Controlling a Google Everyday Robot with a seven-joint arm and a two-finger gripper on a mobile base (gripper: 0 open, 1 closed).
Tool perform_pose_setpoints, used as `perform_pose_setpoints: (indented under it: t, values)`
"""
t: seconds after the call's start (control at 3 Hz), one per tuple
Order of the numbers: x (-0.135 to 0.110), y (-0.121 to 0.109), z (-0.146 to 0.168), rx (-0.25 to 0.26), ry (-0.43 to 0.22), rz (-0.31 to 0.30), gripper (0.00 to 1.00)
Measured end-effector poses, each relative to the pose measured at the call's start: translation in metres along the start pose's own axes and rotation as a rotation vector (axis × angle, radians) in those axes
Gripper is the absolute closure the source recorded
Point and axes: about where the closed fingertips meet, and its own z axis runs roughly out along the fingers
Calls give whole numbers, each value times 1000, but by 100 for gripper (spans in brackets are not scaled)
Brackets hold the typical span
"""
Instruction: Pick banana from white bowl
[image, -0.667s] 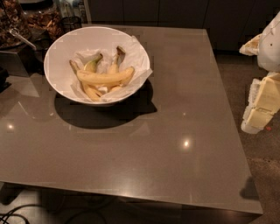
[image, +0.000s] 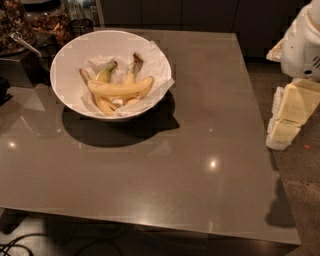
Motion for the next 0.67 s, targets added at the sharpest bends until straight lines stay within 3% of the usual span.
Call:
perform_pose_setpoints:
  t: [0.33,0.67]
  values:
    - [-31,-5,0,-27,61,-4,0]
    - [-77,-20,3,-14,76,-51,0]
